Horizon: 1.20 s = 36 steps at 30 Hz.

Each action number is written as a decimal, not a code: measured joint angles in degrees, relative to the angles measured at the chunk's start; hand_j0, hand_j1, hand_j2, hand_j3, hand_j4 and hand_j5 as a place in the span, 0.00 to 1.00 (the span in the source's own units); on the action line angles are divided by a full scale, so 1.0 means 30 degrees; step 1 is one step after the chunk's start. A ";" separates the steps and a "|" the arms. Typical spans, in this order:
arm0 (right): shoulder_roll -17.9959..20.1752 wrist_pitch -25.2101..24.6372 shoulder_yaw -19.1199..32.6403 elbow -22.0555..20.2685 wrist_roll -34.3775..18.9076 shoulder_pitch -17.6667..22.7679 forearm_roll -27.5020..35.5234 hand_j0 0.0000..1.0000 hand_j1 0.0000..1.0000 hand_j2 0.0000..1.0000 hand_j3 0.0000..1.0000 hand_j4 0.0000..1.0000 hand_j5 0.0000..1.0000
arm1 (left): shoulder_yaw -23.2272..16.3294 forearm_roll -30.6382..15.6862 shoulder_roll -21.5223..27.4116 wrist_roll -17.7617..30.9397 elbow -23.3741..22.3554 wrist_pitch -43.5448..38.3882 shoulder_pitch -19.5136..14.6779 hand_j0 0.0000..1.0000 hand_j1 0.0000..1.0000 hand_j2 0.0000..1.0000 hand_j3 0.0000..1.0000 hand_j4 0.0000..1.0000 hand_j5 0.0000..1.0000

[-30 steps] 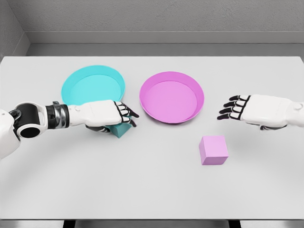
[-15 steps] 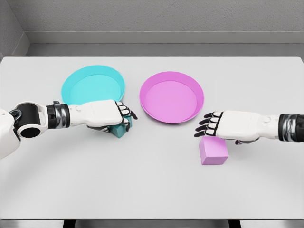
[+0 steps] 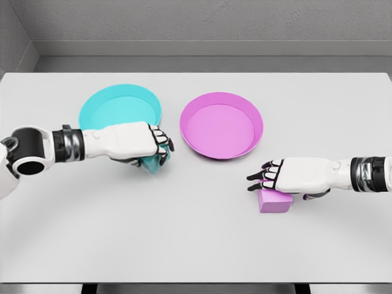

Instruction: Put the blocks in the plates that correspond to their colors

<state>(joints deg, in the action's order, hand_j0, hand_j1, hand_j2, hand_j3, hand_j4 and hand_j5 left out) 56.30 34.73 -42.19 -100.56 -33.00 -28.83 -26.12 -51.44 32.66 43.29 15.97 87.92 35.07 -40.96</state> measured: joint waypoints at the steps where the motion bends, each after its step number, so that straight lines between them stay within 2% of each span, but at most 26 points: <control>1: -0.0001 -0.0009 0.0007 0.0000 -0.0011 -0.0030 0.0015 0.59 0.59 0.59 0.59 0.59 0.59 | 0.0127 -0.0046 0.0071 -0.0013 0.0013 0.0001 0.0059 0.44 0.44 0.44 0.44 0.44 0.44; 7: 0.0014 -0.0070 0.0048 0.0003 -0.0051 -0.0059 0.0073 0.58 0.58 0.58 0.58 0.58 0.58 | 0.1052 -0.0150 0.0252 0.0008 -0.0642 0.0006 -0.0556 0.45 0.45 0.45 0.45 0.45 0.45; 12: 0.0030 -0.0015 0.0143 -0.0002 -0.0103 -0.0059 0.0052 0.57 0.57 0.57 0.57 0.57 0.57 | 0.1102 0.0089 -0.0087 0.0046 -0.2780 0.0007 -0.1318 0.47 0.47 0.47 0.47 0.47 0.47; 16: 0.0033 0.0035 0.0214 -0.0008 -0.0136 -0.0058 0.0017 0.54 0.54 0.54 0.54 0.54 0.54 | 0.1044 0.0313 -0.0744 0.0060 -0.5123 0.0014 -0.1933 0.50 0.50 0.50 0.50 0.50 0.50; 18: 0.0018 0.0058 0.0283 -0.0002 -0.0136 -0.0088 -0.0035 0.54 0.54 0.54 0.54 0.54 0.54 | 0.0986 0.0355 -0.1010 0.0056 -0.5961 0.0017 -0.1992 0.58 0.58 0.58 0.58 0.58 0.58; 20: 0.0016 0.0074 0.0408 0.0006 -0.0134 -0.0117 0.0093 0.54 0.54 0.54 0.54 0.54 0.54 | 0.0949 0.0331 -0.1229 0.0044 -0.6576 0.0015 -0.2285 0.82 0.82 0.82 0.82 0.82 0.82; 21: 0.0019 0.0086 0.0448 0.0009 -0.0132 -0.0175 0.0204 0.54 0.54 0.54 0.54 0.54 0.54 | 0.0941 0.0319 -0.1360 0.0033 -0.6851 0.0012 -0.2343 0.91 0.91 0.91 0.91 0.91 0.91; 22: 0.0017 0.0090 0.0479 0.0010 -0.0136 -0.0176 0.0293 0.54 0.54 0.54 0.54 0.54 0.54 | 0.0936 0.0298 -0.1464 0.0020 -0.7047 0.0010 -0.2402 0.98 0.98 0.98 0.98 0.98 0.98; 23: 0.0013 0.0095 0.0499 0.0010 -0.0137 -0.0205 0.0383 0.54 0.54 0.54 0.54 0.54 0.54 | 0.0932 0.0282 -0.1539 0.0011 -0.7187 0.0008 -0.2402 1.00 1.00 1.00 1.00 1.00 1.00; 30: -0.0029 0.0111 0.0861 0.0022 -0.0135 -0.0234 0.0897 0.54 0.54 0.54 0.54 0.54 0.54 | 0.1039 0.0198 -0.1687 -0.0031 -0.7461 0.0003 -0.2548 1.00 1.00 1.00 1.00 1.00 1.00; 36: -0.0085 0.0118 0.1003 0.0036 -0.0126 -0.0264 0.1225 0.54 0.54 0.54 0.54 0.54 0.54 | 0.1105 0.0105 -0.1078 -0.0039 -0.7110 0.0002 -0.2490 1.00 1.00 1.00 1.00 1.00 1.00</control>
<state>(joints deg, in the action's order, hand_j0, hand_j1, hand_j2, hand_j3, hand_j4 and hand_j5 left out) 56.04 35.09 -39.18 -100.45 -33.38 -29.62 -22.45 -48.13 32.97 40.06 15.85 66.60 35.08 -48.43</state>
